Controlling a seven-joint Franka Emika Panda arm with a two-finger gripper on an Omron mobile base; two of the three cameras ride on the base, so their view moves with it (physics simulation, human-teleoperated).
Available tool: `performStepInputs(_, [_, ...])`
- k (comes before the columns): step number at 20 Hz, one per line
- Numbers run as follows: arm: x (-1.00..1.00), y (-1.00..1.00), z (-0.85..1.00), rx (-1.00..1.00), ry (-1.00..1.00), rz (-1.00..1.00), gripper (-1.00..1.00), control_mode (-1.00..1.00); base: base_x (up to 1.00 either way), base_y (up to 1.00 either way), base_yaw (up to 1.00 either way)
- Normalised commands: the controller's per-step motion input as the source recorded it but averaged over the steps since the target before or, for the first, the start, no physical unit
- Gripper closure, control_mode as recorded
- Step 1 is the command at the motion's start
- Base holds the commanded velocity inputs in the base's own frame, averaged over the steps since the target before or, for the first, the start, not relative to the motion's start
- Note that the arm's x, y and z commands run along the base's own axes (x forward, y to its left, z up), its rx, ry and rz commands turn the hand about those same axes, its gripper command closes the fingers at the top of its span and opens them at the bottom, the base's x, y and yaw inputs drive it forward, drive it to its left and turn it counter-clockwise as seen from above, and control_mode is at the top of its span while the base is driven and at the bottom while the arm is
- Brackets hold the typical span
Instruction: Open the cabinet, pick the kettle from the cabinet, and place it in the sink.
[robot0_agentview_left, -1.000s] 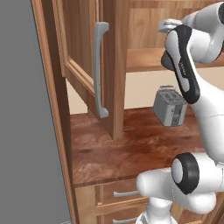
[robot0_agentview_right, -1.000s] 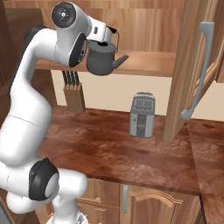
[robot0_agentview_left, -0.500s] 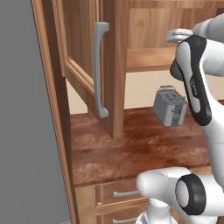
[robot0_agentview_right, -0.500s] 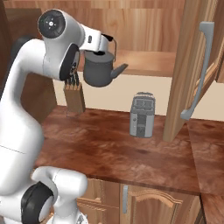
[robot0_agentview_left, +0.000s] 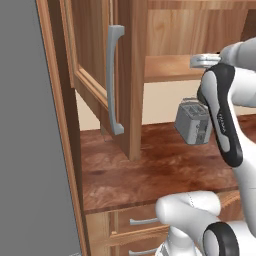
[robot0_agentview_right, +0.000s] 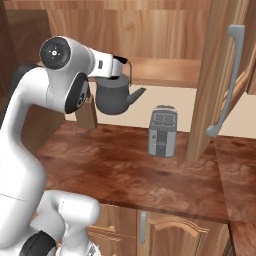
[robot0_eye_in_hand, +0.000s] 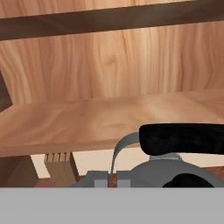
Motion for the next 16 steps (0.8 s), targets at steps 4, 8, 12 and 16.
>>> performStepInputs(4, [-0.14,0.00,-0.43,0.00,-0.05,0.00,1.00,-1.00,0.00,0.00,0.00])
performStepInputs(8, [-0.02,0.00,-0.34,0.00,-0.04,0.00,1.00,-1.00,0.00,0.00,0.00])
performStepInputs(12, [0.00,0.00,-0.33,-0.01,0.00,0.00,1.00,-1.00,0.00,0.00,0.00])
performStepInputs(16, [0.01,0.01,-0.30,-0.02,0.00,0.00,1.00,-1.00,0.00,0.00,0.00])
